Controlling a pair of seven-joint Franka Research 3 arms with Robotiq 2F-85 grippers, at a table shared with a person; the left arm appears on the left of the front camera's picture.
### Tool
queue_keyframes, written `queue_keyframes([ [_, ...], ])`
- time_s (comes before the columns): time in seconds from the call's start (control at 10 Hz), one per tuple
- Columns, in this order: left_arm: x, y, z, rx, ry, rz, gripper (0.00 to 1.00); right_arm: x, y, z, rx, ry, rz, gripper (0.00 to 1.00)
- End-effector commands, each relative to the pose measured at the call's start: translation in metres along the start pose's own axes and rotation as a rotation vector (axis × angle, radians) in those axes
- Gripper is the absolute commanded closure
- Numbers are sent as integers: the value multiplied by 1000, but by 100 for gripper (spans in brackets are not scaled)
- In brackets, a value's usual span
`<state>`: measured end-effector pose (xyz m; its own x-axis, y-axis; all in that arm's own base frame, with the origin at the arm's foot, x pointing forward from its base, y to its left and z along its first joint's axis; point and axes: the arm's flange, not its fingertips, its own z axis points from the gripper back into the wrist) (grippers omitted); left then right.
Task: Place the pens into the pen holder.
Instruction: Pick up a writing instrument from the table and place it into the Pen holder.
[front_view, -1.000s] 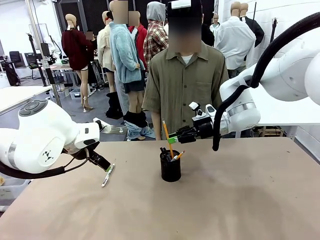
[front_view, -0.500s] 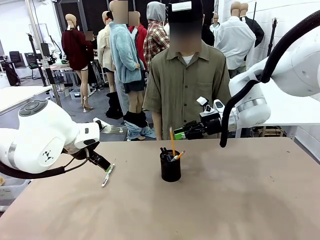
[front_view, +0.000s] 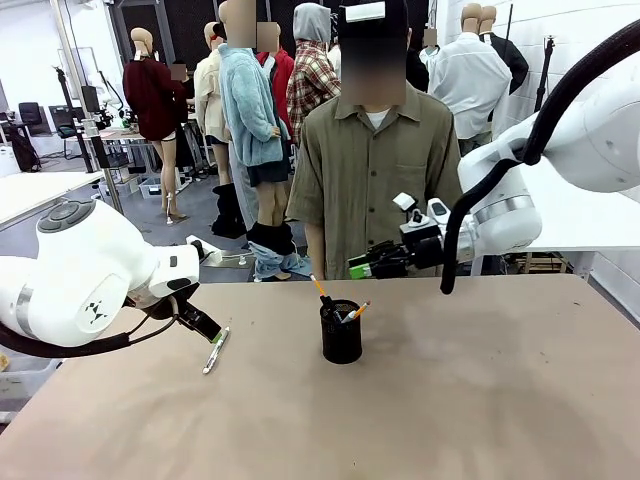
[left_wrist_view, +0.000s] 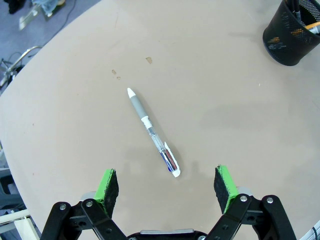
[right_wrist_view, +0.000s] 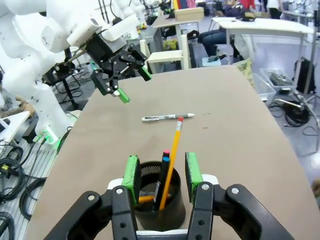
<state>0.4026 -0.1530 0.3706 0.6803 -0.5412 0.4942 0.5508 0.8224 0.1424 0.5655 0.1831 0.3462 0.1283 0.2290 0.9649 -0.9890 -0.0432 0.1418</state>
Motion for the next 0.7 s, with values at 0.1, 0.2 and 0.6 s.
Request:
queue_keyframes([
  [0.1,-1,2,1,-1,-2,5,0,-1,37,71,-142,-40,23,53],
  [0.2,-1,2,1,-1,-2,5,0,-4,51,98,-195,-24,9,53],
  [0.6,-1,2,1,-1,-2,5,0,-27,118,179,-478,89,-124,53],
])
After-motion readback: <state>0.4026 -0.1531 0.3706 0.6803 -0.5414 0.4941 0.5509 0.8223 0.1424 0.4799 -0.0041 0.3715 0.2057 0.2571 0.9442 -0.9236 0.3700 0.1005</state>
